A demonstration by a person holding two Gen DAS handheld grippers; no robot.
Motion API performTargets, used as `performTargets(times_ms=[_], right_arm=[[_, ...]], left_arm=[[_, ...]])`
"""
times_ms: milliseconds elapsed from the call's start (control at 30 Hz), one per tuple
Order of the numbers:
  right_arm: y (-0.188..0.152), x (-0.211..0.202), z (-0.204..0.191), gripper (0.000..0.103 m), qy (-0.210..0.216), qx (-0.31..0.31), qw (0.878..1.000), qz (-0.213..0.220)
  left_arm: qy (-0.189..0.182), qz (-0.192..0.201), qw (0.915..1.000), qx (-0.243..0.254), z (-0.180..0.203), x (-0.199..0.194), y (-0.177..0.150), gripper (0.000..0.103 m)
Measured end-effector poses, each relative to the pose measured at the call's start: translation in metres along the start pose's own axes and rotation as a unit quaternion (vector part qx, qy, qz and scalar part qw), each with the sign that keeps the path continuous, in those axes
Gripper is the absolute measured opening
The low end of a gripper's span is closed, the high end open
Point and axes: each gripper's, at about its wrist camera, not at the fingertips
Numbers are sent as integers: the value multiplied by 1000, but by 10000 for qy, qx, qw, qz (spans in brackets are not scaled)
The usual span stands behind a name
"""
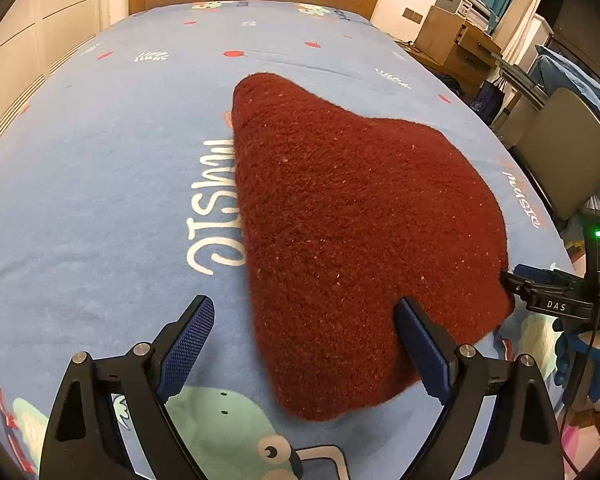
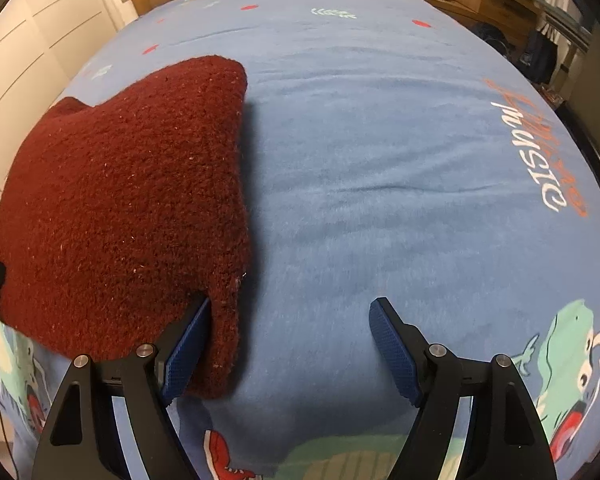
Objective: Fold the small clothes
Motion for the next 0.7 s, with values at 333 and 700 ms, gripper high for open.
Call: performTargets(times_ms=[333,700], right_arm=[[8,-3,2,80,52,253,9996,-72],[-17,-46,-2,81,191,506,9982,269]], left_arm=[[26,52,10000,-78,7,-7,4,89],[-20,490,9987,-116,0,-50,-11,89]])
Point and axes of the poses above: each gripper's, at about its wrist camera, not at the fingertips, and x roughly the way its jaws point, z to its right, y to its top, and after that the axes turned 12 degrees about -z, right-handed
